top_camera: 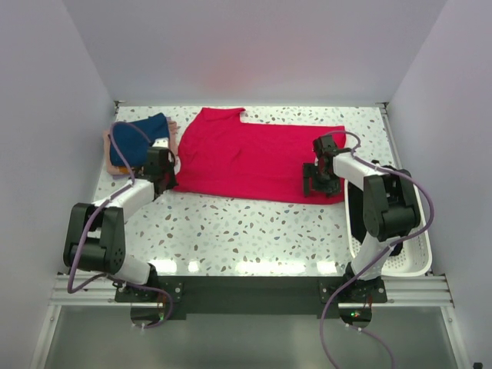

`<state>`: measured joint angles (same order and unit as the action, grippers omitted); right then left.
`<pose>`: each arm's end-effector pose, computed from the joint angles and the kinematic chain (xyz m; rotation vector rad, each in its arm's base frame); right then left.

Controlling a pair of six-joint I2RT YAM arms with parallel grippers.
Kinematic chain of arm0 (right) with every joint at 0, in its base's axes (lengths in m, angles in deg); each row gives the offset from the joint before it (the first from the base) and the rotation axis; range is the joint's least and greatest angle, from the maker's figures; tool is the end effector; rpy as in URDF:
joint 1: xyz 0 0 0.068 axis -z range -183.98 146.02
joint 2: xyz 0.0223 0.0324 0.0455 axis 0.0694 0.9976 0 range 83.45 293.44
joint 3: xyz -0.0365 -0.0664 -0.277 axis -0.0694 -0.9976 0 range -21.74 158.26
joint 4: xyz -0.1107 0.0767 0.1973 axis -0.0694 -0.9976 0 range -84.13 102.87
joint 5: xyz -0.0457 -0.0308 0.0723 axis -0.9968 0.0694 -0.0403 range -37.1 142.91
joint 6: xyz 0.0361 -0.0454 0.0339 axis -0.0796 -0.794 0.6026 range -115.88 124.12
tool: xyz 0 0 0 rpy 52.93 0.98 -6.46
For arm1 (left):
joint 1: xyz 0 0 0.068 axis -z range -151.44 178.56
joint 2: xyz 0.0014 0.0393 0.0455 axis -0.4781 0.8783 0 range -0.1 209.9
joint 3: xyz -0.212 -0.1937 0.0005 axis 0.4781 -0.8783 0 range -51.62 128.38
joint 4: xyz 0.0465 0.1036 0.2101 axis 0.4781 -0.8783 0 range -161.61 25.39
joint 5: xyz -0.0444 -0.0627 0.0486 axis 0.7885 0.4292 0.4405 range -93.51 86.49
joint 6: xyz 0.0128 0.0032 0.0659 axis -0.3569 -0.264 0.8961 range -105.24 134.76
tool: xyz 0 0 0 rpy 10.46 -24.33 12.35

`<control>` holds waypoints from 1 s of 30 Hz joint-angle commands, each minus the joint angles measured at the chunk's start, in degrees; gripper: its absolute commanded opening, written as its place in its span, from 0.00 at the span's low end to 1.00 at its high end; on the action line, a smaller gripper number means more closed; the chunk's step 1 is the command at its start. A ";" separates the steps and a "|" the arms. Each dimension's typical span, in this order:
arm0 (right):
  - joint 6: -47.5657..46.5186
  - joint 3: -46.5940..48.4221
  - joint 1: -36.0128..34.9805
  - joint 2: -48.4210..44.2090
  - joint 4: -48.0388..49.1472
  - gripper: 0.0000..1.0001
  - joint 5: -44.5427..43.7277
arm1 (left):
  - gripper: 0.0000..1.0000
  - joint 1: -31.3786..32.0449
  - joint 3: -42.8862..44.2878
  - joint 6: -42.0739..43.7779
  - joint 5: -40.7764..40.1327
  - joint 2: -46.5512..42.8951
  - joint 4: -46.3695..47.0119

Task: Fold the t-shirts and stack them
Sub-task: Fold the tshirt

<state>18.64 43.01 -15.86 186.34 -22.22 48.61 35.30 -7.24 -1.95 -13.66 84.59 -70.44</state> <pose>0.3234 0.0639 0.1741 0.0811 2.8389 -0.0081 0.2883 -0.0246 0.2027 -0.2891 2.3421 0.0121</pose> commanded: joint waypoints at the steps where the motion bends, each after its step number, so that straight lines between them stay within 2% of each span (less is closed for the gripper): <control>1: 0.07 0.46 0.28 2.31 -0.33 0.77 -2.56 | 0.00 -0.59 2.20 1.42 -4.52 1.27 -1.91; 4: -0.02 0.64 0.19 2.05 -0.50 0.77 -2.39 | 0.00 -0.59 3.07 0.98 -5.13 2.32 -3.40; 5: -0.11 0.81 0.19 1.53 -0.42 0.77 -2.30 | 0.06 -0.59 3.34 0.89 -5.66 2.50 -4.01; 6: -0.11 0.99 0.19 1.00 -0.59 0.77 -1.95 | 0.15 -0.59 3.61 0.28 -6.10 2.50 -5.24; 7: -0.20 1.34 0.10 0.47 -0.85 0.77 -1.60 | 0.37 -0.50 3.96 -0.07 -7.33 2.15 -5.77; 9: -0.37 2.04 -0.42 -1.37 -1.47 0.77 -1.42 | 0.52 -0.42 4.22 -1.13 -9.00 1.45 -7.00; 10: -0.55 3.09 -0.77 -1.90 -2.52 0.77 -1.51 | 0.63 -0.41 4.75 -1.39 -9.53 0.49 -7.53; 11: -0.64 3.62 -1.13 -3.12 -3.05 0.78 -1.68 | 0.66 -0.07 5.19 -1.92 -10.14 0.05 -8.06; 15: -1.08 6.26 -3.49 -4.98 -4.19 0.78 -0.37 | 0.73 3.88 7.29 -2.71 -12.26 -2.68 -9.29; 18: -0.99 8.81 -4.55 -4.72 -3.76 0.78 1.65 | 0.78 10.56 9.58 -3.33 -13.58 -2.69 -7.20; 20: -0.64 10.92 -4.99 -3.23 -3.49 0.78 2.62 | 0.80 13.19 10.90 -4.03 -8.59 -0.93 -4.91; 23: -0.46 13.47 -5.87 -0.59 -3.05 0.78 3.68 | 0.82 13.82 11.08 -5.79 0.46 2.76 1.41; 24: -0.37 13.99 -6.31 -0.15 -2.97 0.78 3.85 | 0.82 13.82 10.56 -5.53 2.75 3.72 6.91; 25: -0.29 14.43 -6.58 0.46 -2.10 0.78 4.20 | 0.83 13.82 9.94 -5.44 6.16 6.08 8.62; 30: 0.50 13.04 -6.93 3.89 0.37 0.77 4.21 | 0.83 13.82 9.76 -5.61 12.34 11.64 13.98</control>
<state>18.38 56.02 -22.55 188.02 -23.38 51.50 49.31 2.49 -6.32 -8.03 94.69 -64.14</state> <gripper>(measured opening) 0.774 0.830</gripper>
